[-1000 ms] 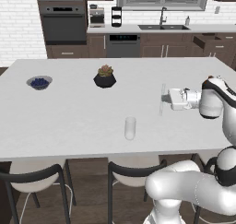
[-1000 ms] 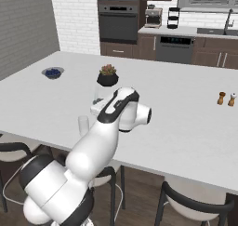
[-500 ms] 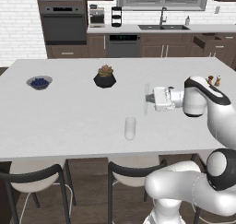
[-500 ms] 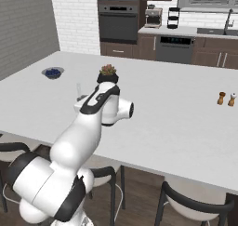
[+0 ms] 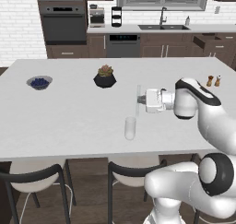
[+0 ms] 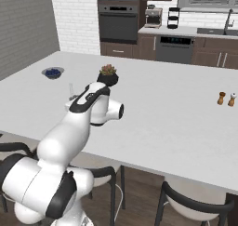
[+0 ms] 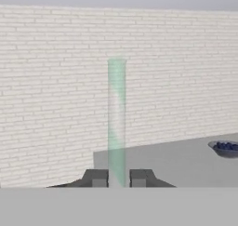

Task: Take a straw from the drawer in front and place it inside the glass cup on the dining counter.

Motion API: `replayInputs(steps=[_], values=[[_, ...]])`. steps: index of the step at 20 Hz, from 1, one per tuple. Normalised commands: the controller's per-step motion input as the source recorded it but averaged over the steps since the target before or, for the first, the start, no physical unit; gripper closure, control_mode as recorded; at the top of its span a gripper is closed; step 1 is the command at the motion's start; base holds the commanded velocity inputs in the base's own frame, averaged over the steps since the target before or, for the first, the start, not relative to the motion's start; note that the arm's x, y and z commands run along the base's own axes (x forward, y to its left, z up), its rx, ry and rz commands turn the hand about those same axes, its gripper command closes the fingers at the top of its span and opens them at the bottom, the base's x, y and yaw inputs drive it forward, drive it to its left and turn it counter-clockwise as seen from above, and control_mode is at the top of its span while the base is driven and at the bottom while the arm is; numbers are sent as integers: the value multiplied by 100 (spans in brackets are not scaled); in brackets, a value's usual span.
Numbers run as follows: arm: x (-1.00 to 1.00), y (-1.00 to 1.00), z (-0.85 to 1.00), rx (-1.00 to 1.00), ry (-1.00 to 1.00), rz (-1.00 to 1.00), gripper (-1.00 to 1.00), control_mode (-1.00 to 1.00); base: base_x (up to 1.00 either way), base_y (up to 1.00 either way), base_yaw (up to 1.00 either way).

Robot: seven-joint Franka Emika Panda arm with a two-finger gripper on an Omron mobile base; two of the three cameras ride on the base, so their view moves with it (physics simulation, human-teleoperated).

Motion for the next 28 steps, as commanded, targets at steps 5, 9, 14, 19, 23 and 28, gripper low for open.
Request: replayInputs(steps=[5, 9, 14, 19, 23, 28], values=[[0, -10, 0, 4, 1, 1, 100, -100, 0, 0, 0], [2, -7, 0, 0, 3, 1, 100, -100, 0, 0, 0], [10, -1, 0, 0, 0, 3, 100, -100, 0, 0, 0], [14, -1, -1, 0, 0, 5, 100, -100, 0, 0, 0], [12, -3, -5, 0, -1, 6, 100, -100, 0, 0, 0], [7, -6, -13, 0, -1, 6, 100, -100, 0, 0, 0]])
